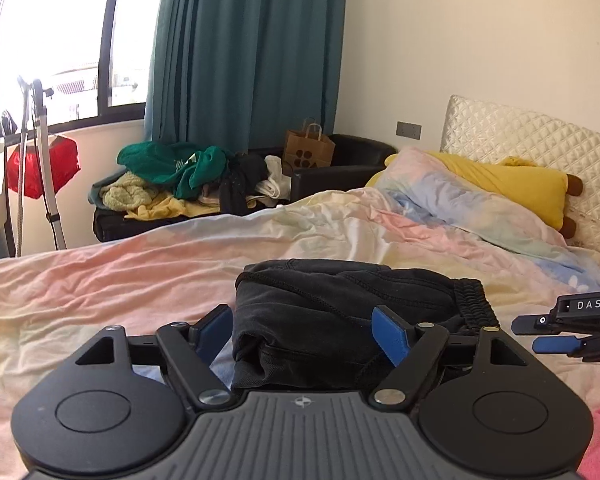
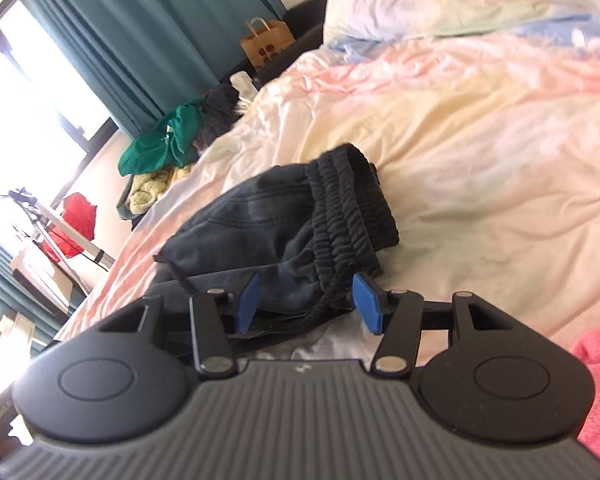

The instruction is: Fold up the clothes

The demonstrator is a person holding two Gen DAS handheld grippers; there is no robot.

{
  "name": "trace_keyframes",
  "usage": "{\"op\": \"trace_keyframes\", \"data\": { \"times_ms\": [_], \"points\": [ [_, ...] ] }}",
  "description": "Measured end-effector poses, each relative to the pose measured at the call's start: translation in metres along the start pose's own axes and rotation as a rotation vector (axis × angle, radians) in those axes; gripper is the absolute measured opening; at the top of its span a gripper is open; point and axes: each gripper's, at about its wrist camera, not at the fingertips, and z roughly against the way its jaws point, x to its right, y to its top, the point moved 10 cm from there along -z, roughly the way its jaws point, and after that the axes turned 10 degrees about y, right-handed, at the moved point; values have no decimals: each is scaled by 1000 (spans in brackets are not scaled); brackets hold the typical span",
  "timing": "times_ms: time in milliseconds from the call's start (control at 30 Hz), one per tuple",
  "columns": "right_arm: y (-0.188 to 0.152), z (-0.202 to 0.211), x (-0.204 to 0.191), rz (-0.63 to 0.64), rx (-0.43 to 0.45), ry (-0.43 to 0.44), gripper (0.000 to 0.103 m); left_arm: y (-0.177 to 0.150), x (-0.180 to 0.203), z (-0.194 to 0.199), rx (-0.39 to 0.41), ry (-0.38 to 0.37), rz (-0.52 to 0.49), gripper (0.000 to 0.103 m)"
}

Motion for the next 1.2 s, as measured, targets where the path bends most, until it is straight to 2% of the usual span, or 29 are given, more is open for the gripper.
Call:
{"op": "trace_keyframes", "data": {
  "times_ms": [267,333,433,567,633,700,733,800,1033,1200],
  "points": [
    [12,89,-70,143,86,91,57,26,12,116,81,13,-36,90],
    [14,112,-87,179,107,113,58,30,13,142,99,7,-35,97],
    [9,135,-106,229,123,139,58,31,16,171,110,-15,-40,97],
    [-4,160,-125,296,139,163,58,24,16,203,116,7,-40,100],
    [-11,169,-130,325,153,162,72,18,13,217,103,13,-27,103],
    [-19,177,-133,353,174,160,86,12,11,228,98,16,-22,103],
    [-23,180,-135,371,183,162,86,9,9,233,106,23,-24,103],
    [-32,182,-139,416,193,164,94,3,4,243,118,44,-27,103],
    [-71,162,-138,423,166,152,94,-25,-15,244,103,86,-24,103],
    [-94,147,-138,469,180,102,94,-43,-26,230,89,71,-1,103]
  ]
}}
